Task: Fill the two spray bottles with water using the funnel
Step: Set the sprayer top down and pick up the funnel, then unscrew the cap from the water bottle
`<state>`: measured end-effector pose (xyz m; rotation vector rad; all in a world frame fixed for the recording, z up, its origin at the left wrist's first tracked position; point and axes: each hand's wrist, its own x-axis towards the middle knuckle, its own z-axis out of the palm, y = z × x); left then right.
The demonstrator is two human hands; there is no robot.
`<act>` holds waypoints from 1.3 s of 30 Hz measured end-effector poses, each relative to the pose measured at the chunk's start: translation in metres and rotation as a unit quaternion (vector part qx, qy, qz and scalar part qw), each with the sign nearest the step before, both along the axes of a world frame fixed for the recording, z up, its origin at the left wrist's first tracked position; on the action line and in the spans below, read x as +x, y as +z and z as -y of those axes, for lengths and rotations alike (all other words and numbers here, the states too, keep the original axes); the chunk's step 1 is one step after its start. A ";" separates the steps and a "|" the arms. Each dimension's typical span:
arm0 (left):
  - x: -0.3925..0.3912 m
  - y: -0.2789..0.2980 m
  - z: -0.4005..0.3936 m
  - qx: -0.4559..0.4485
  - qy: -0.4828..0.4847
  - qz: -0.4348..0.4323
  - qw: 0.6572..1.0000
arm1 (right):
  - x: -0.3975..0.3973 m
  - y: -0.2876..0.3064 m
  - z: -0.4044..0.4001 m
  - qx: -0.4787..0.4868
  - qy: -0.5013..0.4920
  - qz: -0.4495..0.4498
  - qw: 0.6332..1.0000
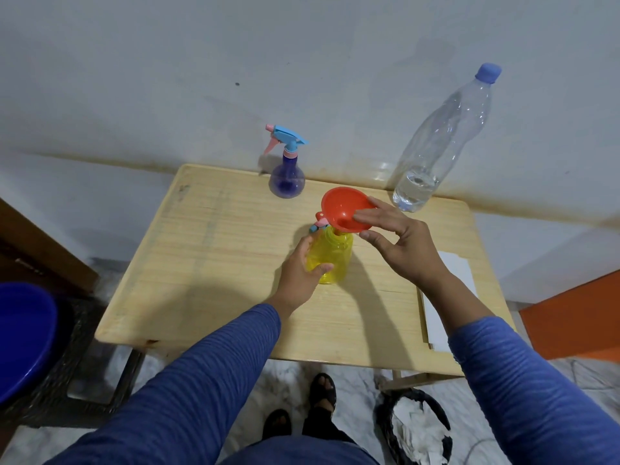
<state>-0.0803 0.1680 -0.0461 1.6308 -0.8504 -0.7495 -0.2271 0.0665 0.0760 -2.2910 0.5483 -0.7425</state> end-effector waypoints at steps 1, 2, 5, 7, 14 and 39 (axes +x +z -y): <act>0.000 0.002 0.000 0.001 -0.002 0.004 1.000 | -0.001 0.003 -0.002 0.009 -0.013 0.001 1.000; 0.001 0.004 -0.001 0.003 -0.006 0.008 1.000 | -0.003 0.006 -0.004 0.016 -0.031 0.006 0.999; 0.003 0.008 -0.003 0.014 -0.026 0.019 0.999 | -0.006 0.012 -0.003 0.009 -0.113 0.036 0.993; 0.003 0.013 -0.006 0.020 -0.041 0.029 0.999 | -0.007 0.015 0.000 -0.003 -0.177 0.038 0.984; 0.024 0.035 -0.017 0.096 -0.064 0.134 0.984 | -0.015 0.019 0.028 0.031 -0.244 -0.264 0.933; 0.025 0.284 0.147 0.251 -0.086 0.534 0.803 | -0.013 0.167 0.121 -0.112 -0.284 -0.385 0.871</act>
